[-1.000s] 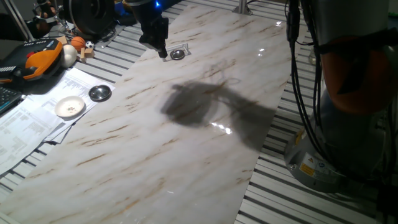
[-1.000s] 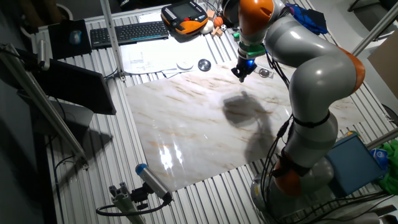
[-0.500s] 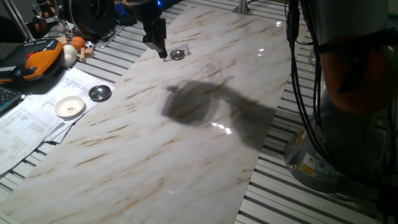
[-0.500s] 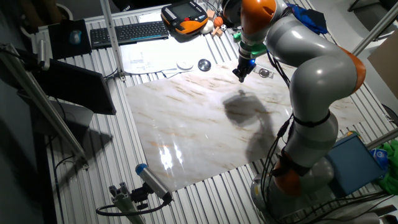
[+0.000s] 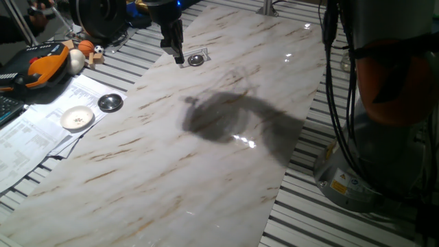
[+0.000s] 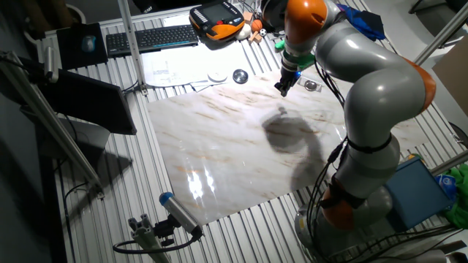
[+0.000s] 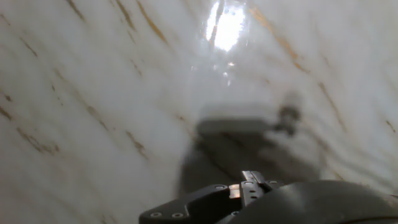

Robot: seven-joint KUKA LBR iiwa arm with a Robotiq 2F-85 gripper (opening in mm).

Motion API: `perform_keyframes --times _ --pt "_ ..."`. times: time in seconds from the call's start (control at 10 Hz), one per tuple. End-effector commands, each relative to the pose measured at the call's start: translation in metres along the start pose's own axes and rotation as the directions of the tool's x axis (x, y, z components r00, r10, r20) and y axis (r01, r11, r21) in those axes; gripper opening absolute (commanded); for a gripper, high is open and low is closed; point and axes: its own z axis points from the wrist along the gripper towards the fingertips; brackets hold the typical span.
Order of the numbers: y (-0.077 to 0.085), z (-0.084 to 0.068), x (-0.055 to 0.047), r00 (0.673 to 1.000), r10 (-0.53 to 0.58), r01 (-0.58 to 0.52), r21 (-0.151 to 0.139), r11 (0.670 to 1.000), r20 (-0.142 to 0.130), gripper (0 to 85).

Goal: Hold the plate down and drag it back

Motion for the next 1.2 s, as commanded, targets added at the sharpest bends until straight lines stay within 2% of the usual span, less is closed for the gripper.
perform_keyframes --times 0.0,0.1,0.2,0.3,0.4,0.6,0.7,1.1 --pt "0.000 -0.001 0.000 0.999 -0.019 0.018 0.015 1.000 0.029 0.0" --pt "0.000 -0.001 0.000 0.999 -0.023 0.022 0.024 0.999 0.035 0.0" --pt "0.000 -0.001 0.000 0.999 -0.041 0.041 0.064 0.997 0.005 0.0" --pt "0.000 -0.001 0.000 0.999 -0.041 0.043 0.073 0.996 -0.024 0.0" --pt "0.000 -0.001 0.000 0.999 -0.038 0.040 0.069 0.997 -0.033 0.0" --pt "0.000 -0.001 0.000 0.999 -0.051 0.051 0.108 0.993 -0.008 0.0" --pt "-0.008 0.000 -0.003 0.998 -0.067 0.068 0.127 0.990 -0.008 0.0" --pt "-0.057 0.021 -0.020 0.995 -0.092 0.087 0.155 0.984 0.031 0.0"
